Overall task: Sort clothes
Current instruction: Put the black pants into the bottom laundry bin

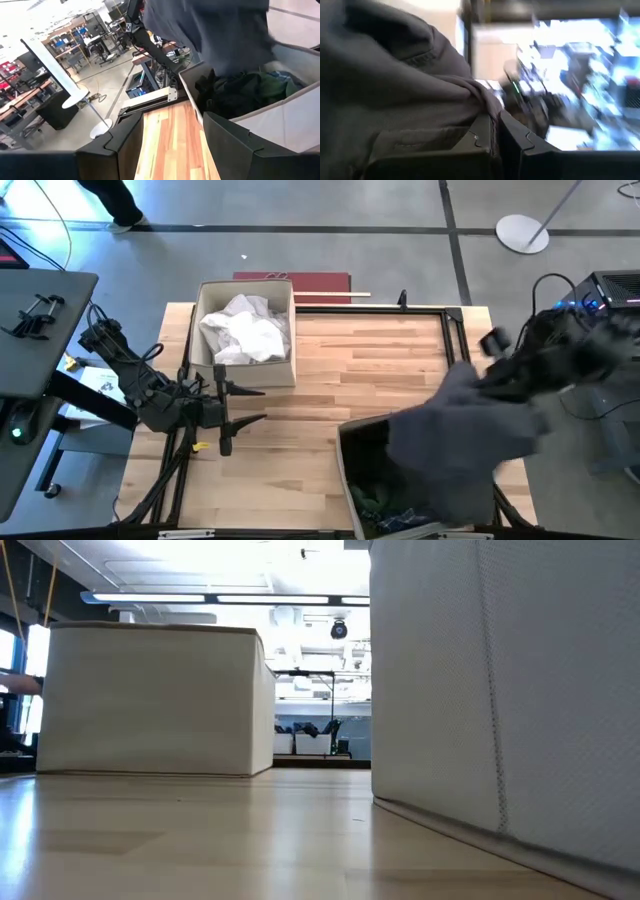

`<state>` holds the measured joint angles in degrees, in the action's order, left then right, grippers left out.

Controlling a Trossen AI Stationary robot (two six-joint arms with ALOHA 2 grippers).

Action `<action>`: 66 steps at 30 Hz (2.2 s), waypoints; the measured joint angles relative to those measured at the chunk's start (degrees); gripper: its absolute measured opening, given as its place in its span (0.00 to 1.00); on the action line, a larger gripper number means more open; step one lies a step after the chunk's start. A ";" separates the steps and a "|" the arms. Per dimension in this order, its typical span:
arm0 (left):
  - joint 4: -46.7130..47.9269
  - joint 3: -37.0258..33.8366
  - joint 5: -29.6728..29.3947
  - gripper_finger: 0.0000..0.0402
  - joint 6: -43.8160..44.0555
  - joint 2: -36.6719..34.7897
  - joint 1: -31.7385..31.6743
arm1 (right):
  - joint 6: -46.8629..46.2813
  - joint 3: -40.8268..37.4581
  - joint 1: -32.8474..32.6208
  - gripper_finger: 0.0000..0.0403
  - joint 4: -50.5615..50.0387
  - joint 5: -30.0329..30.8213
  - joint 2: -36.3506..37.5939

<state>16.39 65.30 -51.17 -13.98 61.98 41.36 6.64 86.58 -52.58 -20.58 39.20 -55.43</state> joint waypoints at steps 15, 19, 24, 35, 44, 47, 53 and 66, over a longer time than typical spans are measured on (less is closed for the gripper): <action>0.00 0.00 -0.01 0.50 0.42 1.03 -0.14 | -35.26 -16.50 1.60 0.00 -19.74 -23.00 -17.68; -0.76 0.00 0.01 0.50 0.37 2.10 -0.56 | -45.86 -20.79 6.30 0.00 -20.07 -27.87 -23.38; -1.62 0.00 0.00 0.50 0.37 3.39 -1.63 | -49.04 -25.55 14.77 0.00 -16.01 -42.60 -31.41; -1.11 0.00 -0.01 0.50 0.68 5.01 -1.66 | -46.92 -23.27 27.52 0.19 -17.05 -60.94 -35.85; 1.46 0.00 0.00 0.50 3.42 5.05 -1.66 | -55.88 -8.31 26.03 0.33 -43.17 -57.92 -28.31; 2.26 0.00 0.01 0.50 4.36 5.05 -1.64 | -58.58 -1.74 23.32 0.32 -49.44 -51.48 -26.83; 4.66 0.00 -0.20 0.50 7.48 6.56 -1.64 | -42.12 3.98 15.90 0.32 -40.39 -27.14 -26.70; 3.14 0.00 -4.26 0.50 10.91 14.69 -1.96 | -34.36 -25.89 27.06 0.26 -9.64 -44.61 -29.52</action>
<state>19.53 65.30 -55.43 -3.07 76.66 39.41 -27.73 60.69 -25.51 -30.22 -5.41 -84.95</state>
